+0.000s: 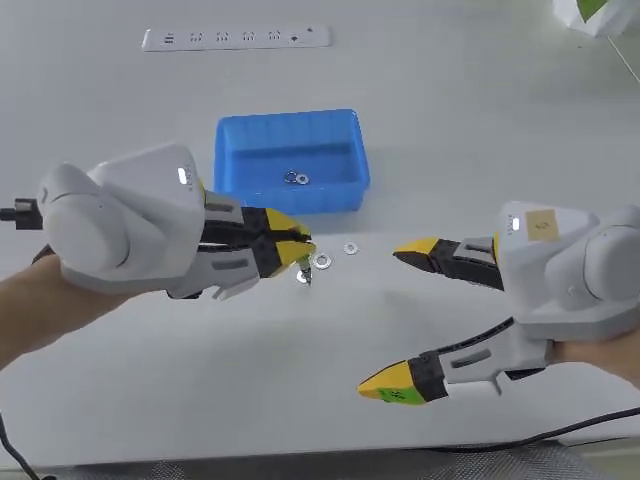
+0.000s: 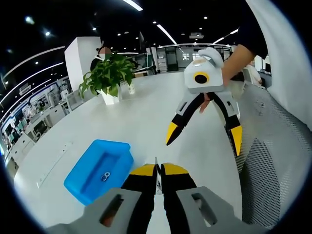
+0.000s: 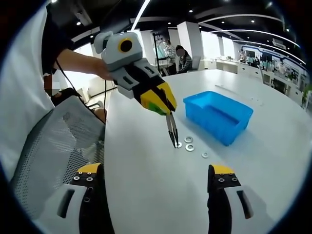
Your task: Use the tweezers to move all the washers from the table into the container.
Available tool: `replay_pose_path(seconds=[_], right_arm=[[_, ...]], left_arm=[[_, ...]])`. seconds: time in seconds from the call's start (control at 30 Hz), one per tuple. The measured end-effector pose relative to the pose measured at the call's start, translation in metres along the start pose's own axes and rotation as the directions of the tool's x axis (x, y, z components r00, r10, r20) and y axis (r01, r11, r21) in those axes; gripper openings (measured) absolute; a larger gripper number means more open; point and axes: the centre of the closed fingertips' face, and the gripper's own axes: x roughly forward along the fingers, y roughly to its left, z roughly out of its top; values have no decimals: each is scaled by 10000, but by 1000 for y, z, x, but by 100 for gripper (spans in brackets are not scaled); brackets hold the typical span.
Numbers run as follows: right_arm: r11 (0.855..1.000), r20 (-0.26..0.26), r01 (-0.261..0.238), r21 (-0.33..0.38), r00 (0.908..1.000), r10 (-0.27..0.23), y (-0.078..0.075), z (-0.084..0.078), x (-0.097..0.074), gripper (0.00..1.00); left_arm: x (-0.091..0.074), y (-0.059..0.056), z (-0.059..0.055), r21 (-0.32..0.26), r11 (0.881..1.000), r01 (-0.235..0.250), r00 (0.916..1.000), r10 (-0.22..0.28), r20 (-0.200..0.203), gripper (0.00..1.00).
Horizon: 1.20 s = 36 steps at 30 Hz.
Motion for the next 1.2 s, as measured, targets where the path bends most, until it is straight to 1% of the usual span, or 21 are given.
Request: replay_pose_path(seconds=[0.1, 0.17, 0.23, 0.4, 0.43, 0.5, 0.53, 0.6, 0.63, 0.83, 0.87, 1.0, 1.2], right_arm=[[10000, -37, 1, -18, 10000, -2, 0, -1, 0, 88], [10000, -66, 32, -34, 10000, -32, -1, -1, -1, 88], [10000, -41, 29, 30, 10000, -29, -2, -1, -1, 88], [10000, -81, 40, -52, 10000, -40, -3, -2, 0, 88], [10000, -83, 27, -23, 10000, -27, -3, -2, 0, 88], [10000, -59, 26, -1, 10000, -26, -3, -2, 0, 88], [10000, -58, 30, 1, 10000, -30, -3, -2, 0, 88], [10000, -87, 16, -1, 10000, -16, -3, -3, 1, 88], [10000, -106, 12, -11, 9999, -12, -3, -3, 1, 88], [10000, -53, -8, 64, 10000, 9, -3, -2, 2, 87], [10000, -68, -19, 48, 10000, 19, -2, -2, 2, 87], [10000, -79, -26, 33, 10000, 26, -2, -2, 2, 87], [10000, -72, 11, 54, 10000, -10, -3, -3, 1, 87]], left_arm=[[0, 0, 1, -37, 10000, -4, 10000, 4, 10, 7], [0, 0, 1, 40, 10000, -25, 10000, 25, -11, 7], [0, 0, 1, -30, 10000, -5, 10000, 5, -15, 7], [0, -1, -1, 40, 10000, 15, 9999, -14, -103, 7], [1, -1, -2, 166, 9999, 30, 9999, -27, -153, 7], [0, -1, -2, 121, 9999, 46, 9999, -44, -162, 7], [0, 0, -2, 171, 9999, 12, 9999, -9, -158, 7], [0, 0, -2, 55, 10000, 6, 9999, -5, -155, 7], [0, 1, -2, 158, 9999, -26, 9998, 29, -193, 7], [-3, 2, -4, 134, 9999, -67, 9997, 70, -252, 7], [-3, 3, -4, 205, 9998, -88, 9996, 93, -248, 7], [-2, 4, -4, 53, 9999, -114, 9997, 115, -209, 7], [1, 7, -3, 19, 9999, -146, 9996, 146, -244, 7]])
